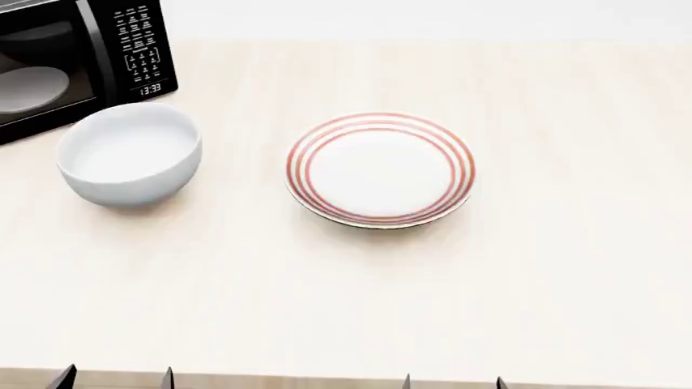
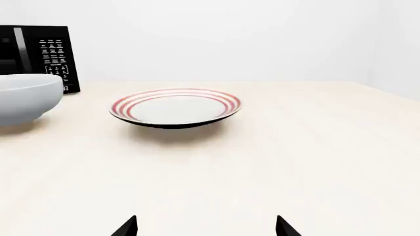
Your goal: Pick up the white bowl and put it on the plate.
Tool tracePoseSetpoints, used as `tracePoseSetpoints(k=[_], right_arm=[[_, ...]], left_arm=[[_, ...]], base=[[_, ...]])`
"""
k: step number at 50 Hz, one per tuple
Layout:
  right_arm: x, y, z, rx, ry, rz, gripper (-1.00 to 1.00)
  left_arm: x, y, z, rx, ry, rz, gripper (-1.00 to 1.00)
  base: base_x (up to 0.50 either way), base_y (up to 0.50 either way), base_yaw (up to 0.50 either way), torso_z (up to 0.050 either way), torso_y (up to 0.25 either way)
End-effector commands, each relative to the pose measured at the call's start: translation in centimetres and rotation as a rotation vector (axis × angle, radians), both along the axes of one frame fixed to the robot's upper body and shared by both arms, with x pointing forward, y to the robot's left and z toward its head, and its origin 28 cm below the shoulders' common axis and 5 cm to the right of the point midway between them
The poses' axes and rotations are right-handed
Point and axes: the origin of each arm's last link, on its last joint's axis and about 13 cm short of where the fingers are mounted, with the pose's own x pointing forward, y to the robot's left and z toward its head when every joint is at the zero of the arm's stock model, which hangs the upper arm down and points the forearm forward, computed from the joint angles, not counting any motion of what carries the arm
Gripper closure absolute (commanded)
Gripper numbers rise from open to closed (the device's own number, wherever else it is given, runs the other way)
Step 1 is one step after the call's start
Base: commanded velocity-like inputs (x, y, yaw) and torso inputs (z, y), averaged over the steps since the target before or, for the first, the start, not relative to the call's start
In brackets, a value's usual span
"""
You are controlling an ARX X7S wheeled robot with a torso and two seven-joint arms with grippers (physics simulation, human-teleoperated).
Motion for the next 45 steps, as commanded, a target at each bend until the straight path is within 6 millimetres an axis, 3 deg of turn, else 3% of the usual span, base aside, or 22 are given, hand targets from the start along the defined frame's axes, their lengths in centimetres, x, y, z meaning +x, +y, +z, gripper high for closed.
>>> tracePoseSetpoints(k=[1,18,25,32,40,45], right_arm=[[0.3,0.1,-0.1,-0.015,0.001,0.009,-1.0],[-0.1,0.2,0.4,-0.043,-0.022,0.015,-1.0],[-0.5,0.3,1.5,-0.046,-0.051,0.019,-1.0],[-2.0,0.8,5.8,-0.047,-0.171,0.029,-1.0],[-4.3,1.6,11.2,-0.088,-0.339,0.024,-1.0],[-5.7,2.1,13.5,-0.092,-0.405,0.055,-1.0]], left_arm=[[0.1,-0.1,-0.1,0.016,-0.002,-0.006,-1.0],[0.0,0.0,0.2,0.03,-0.01,-0.018,-1.0],[-0.8,0.1,1.9,0.083,-0.068,0.003,-1.0],[-2.2,-0.1,6.2,0.131,-0.199,-0.003,-1.0],[-4.0,-0.4,9.9,0.159,-0.31,0.014,-1.0],[-5.2,-0.4,11.9,0.141,-0.374,0.025,-1.0]], base=[[0.0,0.0,0.0,0.0,0.0],[0.0,0.0,0.0,0.0,0.0],[0.0,0.0,0.0,0.0,0.0],[0.0,0.0,0.0,0.0,0.0],[0.0,0.0,0.0,0.0,0.0],[0.0,0.0,0.0,0.0,0.0]])
